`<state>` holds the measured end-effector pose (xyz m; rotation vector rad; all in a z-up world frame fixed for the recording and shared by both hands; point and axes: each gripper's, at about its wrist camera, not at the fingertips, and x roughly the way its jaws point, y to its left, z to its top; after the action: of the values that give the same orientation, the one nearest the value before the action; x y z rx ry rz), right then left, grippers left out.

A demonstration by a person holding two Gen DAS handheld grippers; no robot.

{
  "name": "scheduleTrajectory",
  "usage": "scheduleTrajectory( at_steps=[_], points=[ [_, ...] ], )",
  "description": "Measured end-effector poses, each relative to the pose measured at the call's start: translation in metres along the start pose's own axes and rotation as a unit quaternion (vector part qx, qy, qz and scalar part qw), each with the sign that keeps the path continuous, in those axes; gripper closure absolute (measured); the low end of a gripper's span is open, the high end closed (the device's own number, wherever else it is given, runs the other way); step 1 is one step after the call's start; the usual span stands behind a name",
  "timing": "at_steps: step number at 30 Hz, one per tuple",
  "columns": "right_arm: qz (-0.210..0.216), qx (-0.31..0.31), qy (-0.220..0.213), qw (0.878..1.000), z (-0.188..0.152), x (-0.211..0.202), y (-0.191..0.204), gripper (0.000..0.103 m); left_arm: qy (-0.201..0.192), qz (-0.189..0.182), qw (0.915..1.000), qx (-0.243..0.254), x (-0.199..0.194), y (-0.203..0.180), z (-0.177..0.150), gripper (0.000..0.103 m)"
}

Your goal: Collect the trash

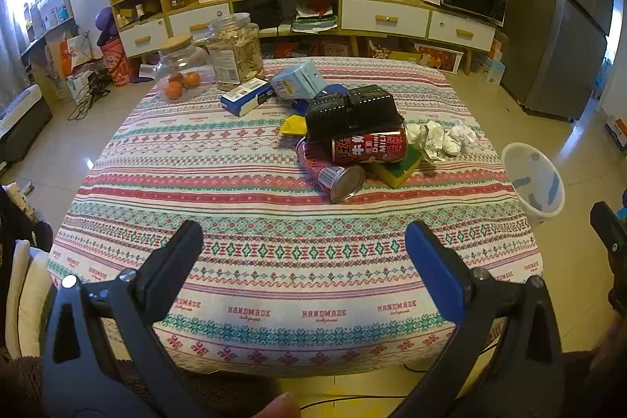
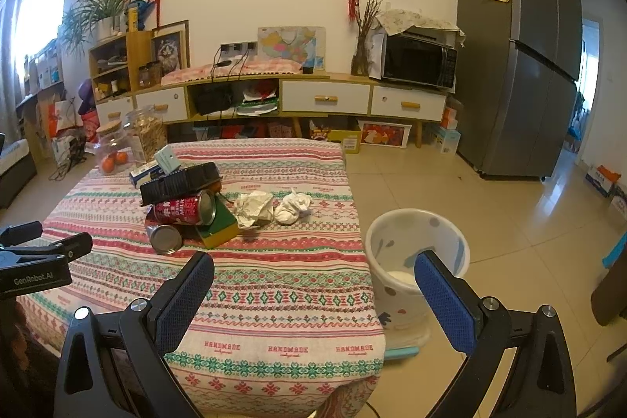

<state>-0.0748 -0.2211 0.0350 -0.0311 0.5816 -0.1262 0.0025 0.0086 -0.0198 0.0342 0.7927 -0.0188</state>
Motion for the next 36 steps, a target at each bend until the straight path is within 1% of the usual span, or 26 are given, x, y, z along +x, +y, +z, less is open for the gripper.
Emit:
scheduleTrajectory(
  at_steps=[20, 27, 32, 36],
  points=[
    [0.008, -0.009, 0.004, 1.0, 0.005, 0.006, 0.008, 0.0, 0.0, 0.0, 1.0, -0.008, -0.002, 0.009, 0.002, 0.001],
    [0.011, -0.034, 0.014, 0.999, 0.018, 0.007, 0.009, 0.0, 0.004, -0.002, 0.9999, -0.01, -0.002, 0.011, 0.003, 0.001],
    [0.019, -0.037, 0.021, 0.999, 0.03, 0.011, 0.005, 0.0, 0.008, -0.001, 1.0, -0.005, 0.002, 0.006, 0.008, 0.001],
    [0.018, -0.039, 0.036, 0.998, 0.039, 0.02, 0.002, 0.0, 0.01, 0.001, 1.0, 0.002, 0.005, 0.001, 0.013, 0.001]
  ],
)
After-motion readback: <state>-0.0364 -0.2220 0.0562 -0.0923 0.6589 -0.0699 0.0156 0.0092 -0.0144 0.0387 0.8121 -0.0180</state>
